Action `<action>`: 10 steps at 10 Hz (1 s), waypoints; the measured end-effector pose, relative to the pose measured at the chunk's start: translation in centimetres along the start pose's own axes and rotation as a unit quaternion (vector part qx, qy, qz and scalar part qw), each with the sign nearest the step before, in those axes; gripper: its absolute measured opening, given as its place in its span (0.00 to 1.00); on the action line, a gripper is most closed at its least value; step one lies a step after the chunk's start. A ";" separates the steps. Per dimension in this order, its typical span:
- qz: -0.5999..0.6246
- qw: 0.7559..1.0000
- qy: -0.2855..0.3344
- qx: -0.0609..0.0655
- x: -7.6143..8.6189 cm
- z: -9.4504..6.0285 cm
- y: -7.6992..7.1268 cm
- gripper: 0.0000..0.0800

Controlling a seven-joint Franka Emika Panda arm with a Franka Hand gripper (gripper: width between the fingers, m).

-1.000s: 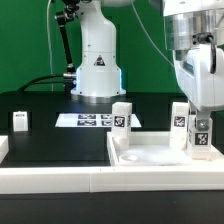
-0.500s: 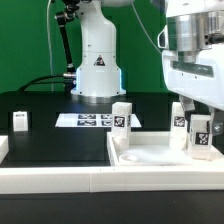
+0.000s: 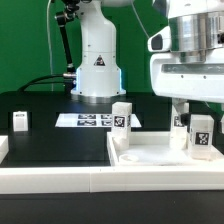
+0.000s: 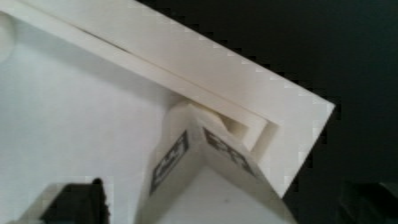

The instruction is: Assemble square table

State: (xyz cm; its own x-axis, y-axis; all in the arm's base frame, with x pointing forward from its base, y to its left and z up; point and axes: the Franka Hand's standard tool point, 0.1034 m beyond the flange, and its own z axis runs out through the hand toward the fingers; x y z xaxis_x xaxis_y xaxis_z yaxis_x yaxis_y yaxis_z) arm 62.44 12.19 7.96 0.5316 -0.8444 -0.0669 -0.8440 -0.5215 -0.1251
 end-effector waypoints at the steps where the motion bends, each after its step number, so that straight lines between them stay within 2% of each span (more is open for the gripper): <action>1: -0.032 0.999 0.001 -0.003 0.0 0.0 0.1 0.81; 5: -0.205 0.979 0.008 -0.020 0.0 0.0 0.2 0.81; 10: -0.345 0.938 0.014 -0.032 0.3 0.0 0.4 0.81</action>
Offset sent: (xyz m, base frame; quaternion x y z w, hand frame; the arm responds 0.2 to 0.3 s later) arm 0.0024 0.0039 0.0018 -0.0298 -0.0082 -0.2280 0.9732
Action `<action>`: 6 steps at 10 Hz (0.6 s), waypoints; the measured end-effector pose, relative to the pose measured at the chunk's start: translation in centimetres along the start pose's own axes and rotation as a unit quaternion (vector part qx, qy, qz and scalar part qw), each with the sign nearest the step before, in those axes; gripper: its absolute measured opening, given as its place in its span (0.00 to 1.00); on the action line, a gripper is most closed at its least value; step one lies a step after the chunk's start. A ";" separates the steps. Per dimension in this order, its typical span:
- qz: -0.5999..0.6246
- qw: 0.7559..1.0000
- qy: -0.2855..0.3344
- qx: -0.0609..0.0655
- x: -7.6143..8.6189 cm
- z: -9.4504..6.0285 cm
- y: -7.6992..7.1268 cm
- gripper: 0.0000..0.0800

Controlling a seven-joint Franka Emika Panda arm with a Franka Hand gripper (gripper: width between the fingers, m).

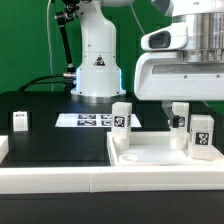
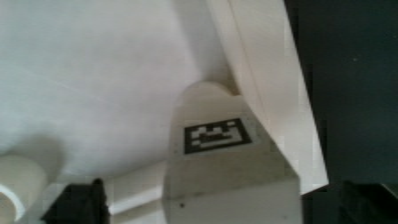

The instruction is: Assemble square table

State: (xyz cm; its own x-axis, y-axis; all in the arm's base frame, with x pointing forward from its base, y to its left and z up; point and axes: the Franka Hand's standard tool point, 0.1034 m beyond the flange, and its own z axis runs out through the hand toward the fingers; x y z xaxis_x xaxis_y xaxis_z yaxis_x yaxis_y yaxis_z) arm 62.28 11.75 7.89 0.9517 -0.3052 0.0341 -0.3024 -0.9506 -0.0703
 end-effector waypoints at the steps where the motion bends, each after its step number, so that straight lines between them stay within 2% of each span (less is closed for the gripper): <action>1: -0.041 0.999 0.001 -0.003 0.0 0.0 0.1 0.81; 2: -0.047 0.999 0.001 -0.003 0.1 0.0 0.2 0.81; 3: -0.046 0.999 0.001 -0.003 0.1 0.0 0.1 0.66; 4: -0.046 0.999 0.001 -0.003 0.1 0.0 0.2 0.66; 5: -0.046 0.999 0.001 -0.003 0.1 0.0 0.2 0.49; 6: -0.046 0.999 0.001 -0.003 0.1 0.0 0.2 0.36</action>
Offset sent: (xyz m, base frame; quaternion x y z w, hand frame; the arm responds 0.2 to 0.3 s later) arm 0.0000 0.0000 0.0000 0.0000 0.0000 0.0000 1.0000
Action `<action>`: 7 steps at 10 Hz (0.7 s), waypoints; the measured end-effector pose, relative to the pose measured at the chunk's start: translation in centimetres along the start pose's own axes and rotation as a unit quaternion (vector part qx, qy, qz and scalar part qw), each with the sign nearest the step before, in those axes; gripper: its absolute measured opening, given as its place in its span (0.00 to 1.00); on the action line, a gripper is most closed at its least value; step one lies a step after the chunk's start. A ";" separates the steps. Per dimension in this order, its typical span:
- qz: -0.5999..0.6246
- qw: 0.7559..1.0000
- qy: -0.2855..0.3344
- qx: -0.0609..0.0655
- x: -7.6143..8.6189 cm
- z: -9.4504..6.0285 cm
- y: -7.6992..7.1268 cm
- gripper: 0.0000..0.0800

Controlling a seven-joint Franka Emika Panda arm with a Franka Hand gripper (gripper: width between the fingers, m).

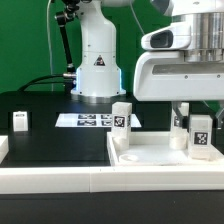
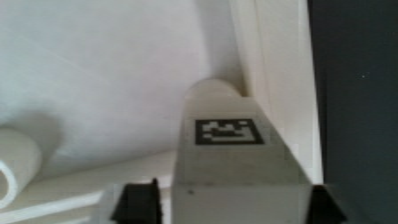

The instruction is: Assemble square table

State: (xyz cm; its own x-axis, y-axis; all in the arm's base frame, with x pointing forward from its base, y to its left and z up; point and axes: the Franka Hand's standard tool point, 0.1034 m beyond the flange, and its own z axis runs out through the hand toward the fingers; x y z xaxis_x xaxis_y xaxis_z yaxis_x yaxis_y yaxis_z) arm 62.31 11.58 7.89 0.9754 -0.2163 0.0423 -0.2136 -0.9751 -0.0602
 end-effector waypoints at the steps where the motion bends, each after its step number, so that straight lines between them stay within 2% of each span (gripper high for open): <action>1: 0.004 1.000 0.000 0.000 0.0 0.0 0.0 0.36; 4: 0.066 0.998 0.003 0.004 0.0 0.1 0.1 0.36; 5: 0.122 0.992 0.008 0.011 0.0 0.1 0.1 0.36; 7: 0.223 0.975 0.009 0.012 -0.1 0.1 0.0 0.36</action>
Offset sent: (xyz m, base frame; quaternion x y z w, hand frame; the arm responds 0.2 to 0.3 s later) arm 0.0000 0.0000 0.0000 0.0000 0.0000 0.1296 0.9916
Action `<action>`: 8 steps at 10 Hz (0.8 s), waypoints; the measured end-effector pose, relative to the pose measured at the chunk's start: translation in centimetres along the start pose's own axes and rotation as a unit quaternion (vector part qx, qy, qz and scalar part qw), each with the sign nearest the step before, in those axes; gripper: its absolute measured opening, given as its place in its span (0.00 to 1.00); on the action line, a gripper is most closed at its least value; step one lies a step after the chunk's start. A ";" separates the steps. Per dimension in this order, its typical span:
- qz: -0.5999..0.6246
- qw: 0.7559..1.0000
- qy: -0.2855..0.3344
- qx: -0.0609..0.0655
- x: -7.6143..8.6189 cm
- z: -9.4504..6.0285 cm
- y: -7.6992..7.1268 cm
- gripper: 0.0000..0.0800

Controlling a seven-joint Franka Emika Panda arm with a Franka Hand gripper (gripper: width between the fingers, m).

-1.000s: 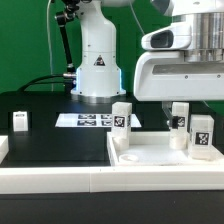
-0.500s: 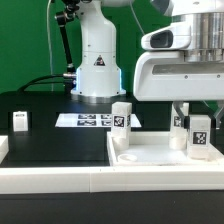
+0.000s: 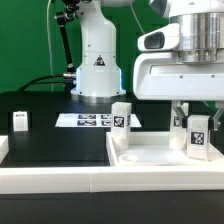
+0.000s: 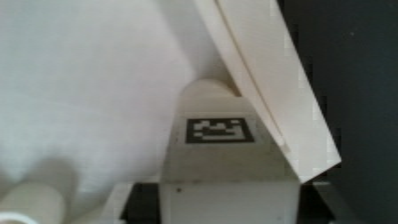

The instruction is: Assemble square table

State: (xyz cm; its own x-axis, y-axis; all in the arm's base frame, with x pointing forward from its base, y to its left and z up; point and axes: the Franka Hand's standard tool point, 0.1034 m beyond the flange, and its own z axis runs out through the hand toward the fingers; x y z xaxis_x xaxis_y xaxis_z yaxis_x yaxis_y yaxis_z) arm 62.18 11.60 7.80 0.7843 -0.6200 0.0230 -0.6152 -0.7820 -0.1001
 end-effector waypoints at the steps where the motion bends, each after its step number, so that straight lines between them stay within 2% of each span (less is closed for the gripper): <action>1: 0.053 0.999 0.002 0.002 0.0 0.0 0.0 0.36; 3: 0.141 0.990 0.005 0.006 0.0 0.1 0.0 0.36; 7: 0.324 0.946 -0.003 0.011 0.1 0.1 0.1 0.36; 8: 0.375 0.927 -0.008 0.014 0.1 0.2 0.1 0.36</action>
Offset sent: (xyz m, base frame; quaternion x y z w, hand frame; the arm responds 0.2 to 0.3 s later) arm -0.0071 0.0044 -0.0065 0.0050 -0.0091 0.2693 0.9630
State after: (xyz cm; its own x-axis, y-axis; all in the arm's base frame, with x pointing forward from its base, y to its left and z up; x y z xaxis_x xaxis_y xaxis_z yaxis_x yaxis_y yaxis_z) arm 62.16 11.48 7.63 0.1381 -0.9873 -0.0787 -0.9857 -0.1293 -0.1077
